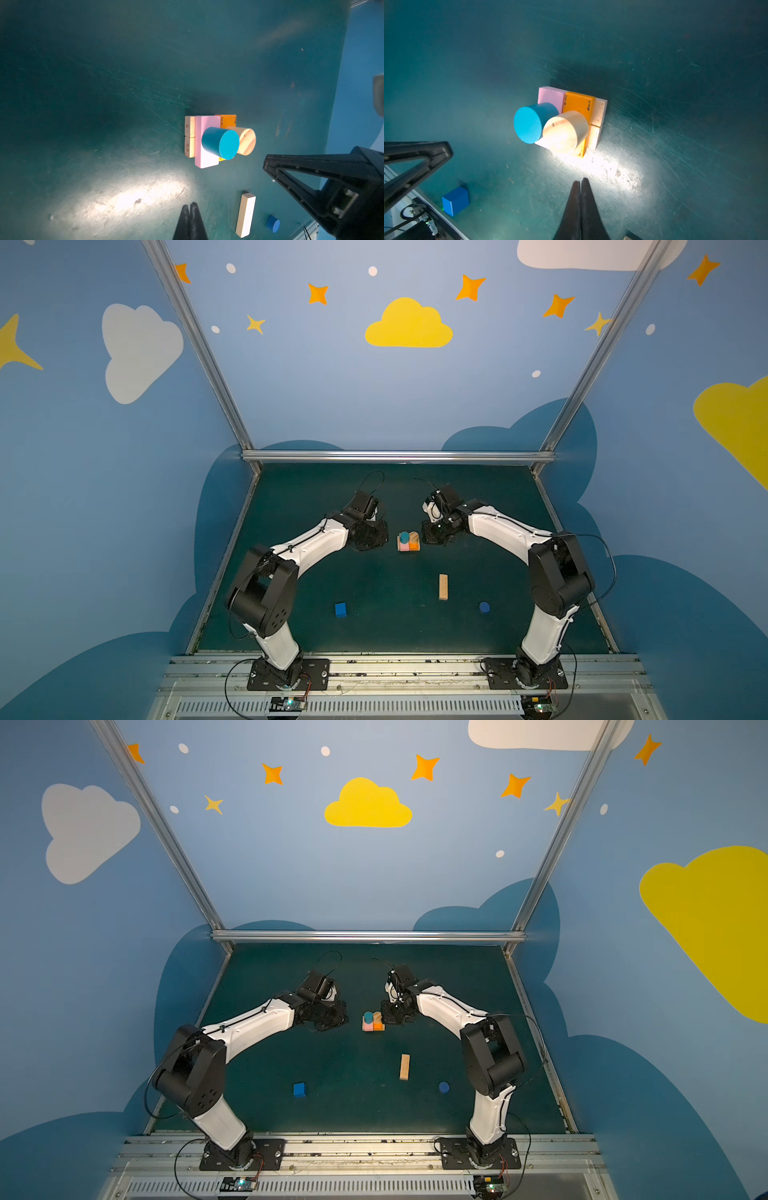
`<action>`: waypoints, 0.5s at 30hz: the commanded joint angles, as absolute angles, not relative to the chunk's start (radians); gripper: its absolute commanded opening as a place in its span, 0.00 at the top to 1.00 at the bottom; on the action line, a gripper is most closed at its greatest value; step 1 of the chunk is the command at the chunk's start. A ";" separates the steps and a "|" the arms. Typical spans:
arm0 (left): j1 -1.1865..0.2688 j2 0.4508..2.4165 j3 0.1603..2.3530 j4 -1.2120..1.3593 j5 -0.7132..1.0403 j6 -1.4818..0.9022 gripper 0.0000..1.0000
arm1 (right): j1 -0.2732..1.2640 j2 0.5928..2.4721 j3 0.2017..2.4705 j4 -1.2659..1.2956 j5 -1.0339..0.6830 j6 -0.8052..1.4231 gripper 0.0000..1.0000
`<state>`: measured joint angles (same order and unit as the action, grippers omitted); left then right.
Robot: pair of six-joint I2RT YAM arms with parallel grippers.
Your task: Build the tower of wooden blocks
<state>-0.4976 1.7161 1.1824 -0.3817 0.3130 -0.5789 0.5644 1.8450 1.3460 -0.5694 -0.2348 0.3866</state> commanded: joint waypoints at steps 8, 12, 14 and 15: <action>-0.517 1.751 1.233 -0.422 0.299 -0.558 0.96 | 0.560 1.879 1.328 -0.538 -0.275 0.408 1.00; -0.521 1.758 1.242 -0.433 0.297 -0.557 0.96 | 0.558 1.884 1.327 -0.536 -0.280 0.411 1.00; -0.522 1.762 1.247 -0.438 0.295 -0.555 0.96 | 0.557 1.885 1.326 -0.530 -0.282 0.413 1.00; -0.525 1.764 1.249 -0.442 0.292 -0.553 0.96 | 0.557 1.887 1.326 -0.530 -0.283 0.413 1.00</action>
<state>-0.5198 1.7397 1.2224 -0.4129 0.3046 -0.5720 0.5632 1.8748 1.3350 -0.5396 -0.2714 0.4072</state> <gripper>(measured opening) 0.047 0.048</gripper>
